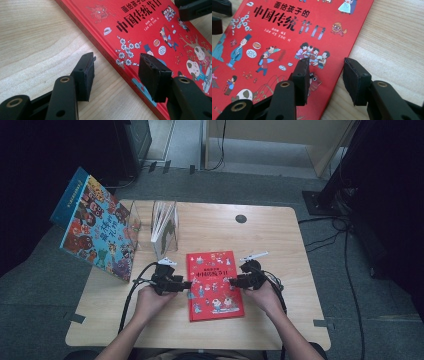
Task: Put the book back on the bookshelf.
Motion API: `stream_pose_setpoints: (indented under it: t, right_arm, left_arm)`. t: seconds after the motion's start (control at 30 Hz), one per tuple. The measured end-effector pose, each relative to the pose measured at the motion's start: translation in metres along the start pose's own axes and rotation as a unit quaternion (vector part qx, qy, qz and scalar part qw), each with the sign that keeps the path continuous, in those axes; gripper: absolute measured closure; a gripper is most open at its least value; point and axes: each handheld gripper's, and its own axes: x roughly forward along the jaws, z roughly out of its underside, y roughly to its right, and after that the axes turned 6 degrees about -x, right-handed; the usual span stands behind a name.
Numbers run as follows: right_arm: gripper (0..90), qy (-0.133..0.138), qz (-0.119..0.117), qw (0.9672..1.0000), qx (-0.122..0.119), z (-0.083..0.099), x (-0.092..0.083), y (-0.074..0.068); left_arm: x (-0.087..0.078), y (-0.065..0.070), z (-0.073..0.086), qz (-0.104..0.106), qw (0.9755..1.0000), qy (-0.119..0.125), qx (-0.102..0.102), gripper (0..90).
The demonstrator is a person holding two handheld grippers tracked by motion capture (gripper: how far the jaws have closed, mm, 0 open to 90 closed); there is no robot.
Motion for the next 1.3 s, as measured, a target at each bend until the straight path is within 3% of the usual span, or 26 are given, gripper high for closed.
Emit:
stream_pose_setpoints:
  t: [0.23,0.47,0.6,0.7,0.9,1.1,1.3]
  right_arm:
    - [56.0,-0.028,-0.024,0.9988,0.031,-0.008,0.003,0.010]
    - [54.8,-0.043,-0.029,0.9977,0.044,-0.015,0.005,0.012]
    - [55.8,-0.046,-0.032,0.9974,0.044,-0.015,0.005,0.014]
    - [55.9,-0.046,-0.028,0.9976,0.043,-0.015,0.005,0.013]
    - [57.3,-0.046,-0.019,0.9972,0.056,-0.016,0.006,0.011]
    - [61.8,-0.053,-0.038,0.9906,0.120,-0.017,0.006,0.016]
    - [60.3,-0.066,-0.036,0.9894,0.125,-0.021,0.006,0.014]
  left_arm:
    - [0.001,0.006,0.001,-0.003,0.9999,-0.016,0.004,54.4]
    - [0.001,0.008,0.000,-0.004,0.9996,-0.027,0.005,62.3]
    - [-0.001,0.005,0.000,0.006,0.9995,-0.031,-0.003,64.1]
    - [0.002,0.005,0.000,0.017,0.9992,-0.035,-0.003,66.4]
    - [0.002,0.007,0.001,0.011,0.9995,-0.031,0.001,69.5]
    - [0.003,0.009,0.002,0.008,0.9996,-0.025,-0.003,69.4]
    - [0.003,0.009,0.003,0.008,0.9997,-0.023,-0.002,69.3]
